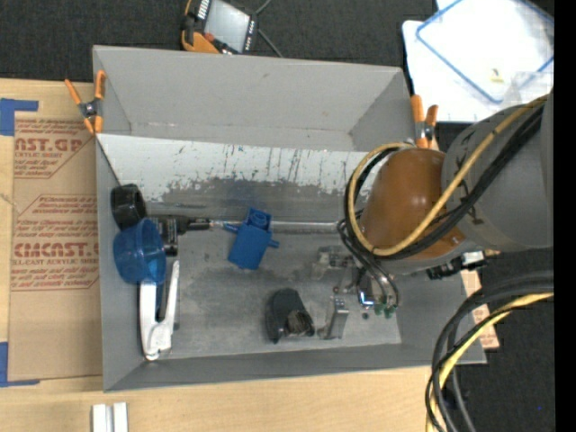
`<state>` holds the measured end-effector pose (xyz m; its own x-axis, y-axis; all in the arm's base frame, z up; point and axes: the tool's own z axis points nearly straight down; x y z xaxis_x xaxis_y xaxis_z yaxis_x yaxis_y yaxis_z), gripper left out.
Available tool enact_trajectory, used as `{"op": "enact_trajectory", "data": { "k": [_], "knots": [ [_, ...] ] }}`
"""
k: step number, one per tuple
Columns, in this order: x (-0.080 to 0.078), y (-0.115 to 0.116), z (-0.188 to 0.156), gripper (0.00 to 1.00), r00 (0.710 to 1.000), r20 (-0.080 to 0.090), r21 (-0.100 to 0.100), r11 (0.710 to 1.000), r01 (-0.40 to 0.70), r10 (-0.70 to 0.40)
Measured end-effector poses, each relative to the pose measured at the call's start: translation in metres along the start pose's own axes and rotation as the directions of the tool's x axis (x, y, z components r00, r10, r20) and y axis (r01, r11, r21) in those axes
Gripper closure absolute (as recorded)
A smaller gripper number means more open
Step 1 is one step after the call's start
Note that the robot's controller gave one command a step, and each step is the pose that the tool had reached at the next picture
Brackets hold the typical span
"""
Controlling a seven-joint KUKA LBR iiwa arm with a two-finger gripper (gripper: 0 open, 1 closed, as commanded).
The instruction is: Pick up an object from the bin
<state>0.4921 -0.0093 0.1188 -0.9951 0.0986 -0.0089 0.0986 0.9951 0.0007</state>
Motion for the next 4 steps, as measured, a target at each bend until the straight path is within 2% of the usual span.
{"op": "enact_trajectory", "data": {
  "k": [1,2,3,4],
  "knots": [
    [-0.009,-0.018,0.025,0.00,0.982,-0.005,-0.001,0.982,0.190,-0.190],
    [0.004,0.029,0.049,0.00,1.000,-0.009,-0.002,1.000,0.010,-0.010],
    [-0.001,0.047,0.049,1.00,0.996,-0.001,-0.001,0.996,0.084,-0.084],
    [-0.001,0.047,0.049,1.00,0.996,-0.001,-0.001,0.996,0.084,-0.084]
  ]
}}
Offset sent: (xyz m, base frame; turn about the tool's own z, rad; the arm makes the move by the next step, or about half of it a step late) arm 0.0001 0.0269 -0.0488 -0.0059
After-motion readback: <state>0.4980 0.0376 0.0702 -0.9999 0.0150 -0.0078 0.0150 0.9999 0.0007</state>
